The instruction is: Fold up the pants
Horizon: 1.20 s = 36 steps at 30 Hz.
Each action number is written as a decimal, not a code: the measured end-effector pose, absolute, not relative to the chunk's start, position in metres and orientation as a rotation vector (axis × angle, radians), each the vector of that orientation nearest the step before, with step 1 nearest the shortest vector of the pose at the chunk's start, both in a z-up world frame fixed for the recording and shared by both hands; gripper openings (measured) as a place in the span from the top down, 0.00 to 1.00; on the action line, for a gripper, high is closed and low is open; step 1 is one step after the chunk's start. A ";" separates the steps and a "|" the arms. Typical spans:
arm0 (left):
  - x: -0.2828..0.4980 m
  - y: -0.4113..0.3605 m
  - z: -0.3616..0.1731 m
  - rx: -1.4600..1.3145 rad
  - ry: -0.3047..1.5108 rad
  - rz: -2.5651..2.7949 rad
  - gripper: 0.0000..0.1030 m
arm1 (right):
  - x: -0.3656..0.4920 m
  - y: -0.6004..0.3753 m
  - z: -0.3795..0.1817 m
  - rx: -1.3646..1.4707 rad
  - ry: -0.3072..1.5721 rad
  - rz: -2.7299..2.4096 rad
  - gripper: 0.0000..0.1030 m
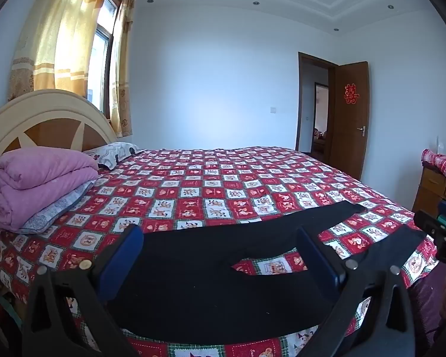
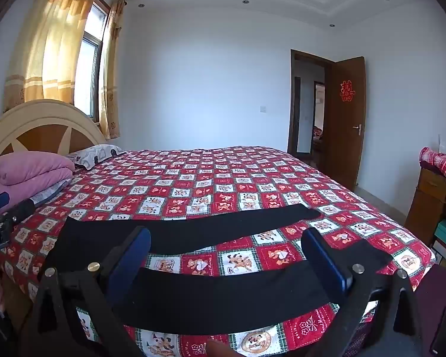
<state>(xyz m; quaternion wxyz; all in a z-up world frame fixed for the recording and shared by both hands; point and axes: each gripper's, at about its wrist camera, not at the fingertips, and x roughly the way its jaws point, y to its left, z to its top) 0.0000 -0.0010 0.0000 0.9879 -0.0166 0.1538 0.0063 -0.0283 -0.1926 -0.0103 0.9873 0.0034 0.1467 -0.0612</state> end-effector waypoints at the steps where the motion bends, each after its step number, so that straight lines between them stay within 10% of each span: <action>1: 0.000 -0.001 0.000 -0.041 0.311 0.013 0.00 | -0.028 -0.193 -0.010 0.006 0.300 -0.123 0.01; 36: 0.000 0.000 0.001 -0.066 0.304 0.006 0.00 | -0.028 -0.188 -0.014 -0.007 0.298 -0.112 0.01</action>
